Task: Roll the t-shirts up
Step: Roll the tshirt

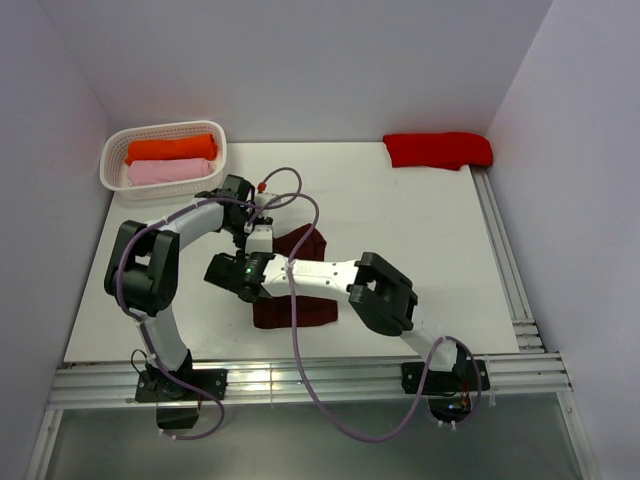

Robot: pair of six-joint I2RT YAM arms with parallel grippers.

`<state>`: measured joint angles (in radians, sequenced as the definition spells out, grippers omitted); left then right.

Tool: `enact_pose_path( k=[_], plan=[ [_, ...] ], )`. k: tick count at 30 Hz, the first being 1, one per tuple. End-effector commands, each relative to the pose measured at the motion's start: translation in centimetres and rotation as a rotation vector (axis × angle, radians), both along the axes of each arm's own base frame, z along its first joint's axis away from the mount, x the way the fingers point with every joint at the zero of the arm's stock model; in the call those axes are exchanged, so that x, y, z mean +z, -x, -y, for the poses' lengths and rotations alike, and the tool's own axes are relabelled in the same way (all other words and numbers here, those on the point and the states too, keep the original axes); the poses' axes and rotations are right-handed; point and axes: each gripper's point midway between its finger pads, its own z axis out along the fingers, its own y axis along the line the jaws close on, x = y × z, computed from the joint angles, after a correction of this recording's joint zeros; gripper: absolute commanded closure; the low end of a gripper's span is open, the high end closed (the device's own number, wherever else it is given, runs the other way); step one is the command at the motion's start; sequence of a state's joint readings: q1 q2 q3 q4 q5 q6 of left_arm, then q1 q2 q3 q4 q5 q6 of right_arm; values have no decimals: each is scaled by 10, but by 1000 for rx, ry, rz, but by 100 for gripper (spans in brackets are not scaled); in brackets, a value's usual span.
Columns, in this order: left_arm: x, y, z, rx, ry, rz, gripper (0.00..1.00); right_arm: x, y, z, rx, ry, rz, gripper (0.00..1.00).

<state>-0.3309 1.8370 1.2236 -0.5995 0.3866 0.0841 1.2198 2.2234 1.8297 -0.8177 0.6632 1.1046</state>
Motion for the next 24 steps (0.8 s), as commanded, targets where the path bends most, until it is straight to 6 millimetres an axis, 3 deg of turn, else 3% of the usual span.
enact_pose_path(
  k=[1, 12, 19, 23, 24],
  plan=[
    [5, -21, 2, 5, -19, 77, 67, -4, 3, -4, 38, 55, 15, 41],
    [2, -21, 2, 2, -20, 69, 64, -34, 24, -3, 74, 139, -40, 41],
    [3, -21, 3, -2, -16, 69, 60, -44, 30, 5, 78, 182, -70, 56],
    [7, -21, 6, -12, 0, 67, 55, -48, 32, 11, 71, 189, -74, 71],
    [9, -20, 8, -18, 9, 65, 52, -48, 31, 9, 65, 169, -72, 80]
  ],
)
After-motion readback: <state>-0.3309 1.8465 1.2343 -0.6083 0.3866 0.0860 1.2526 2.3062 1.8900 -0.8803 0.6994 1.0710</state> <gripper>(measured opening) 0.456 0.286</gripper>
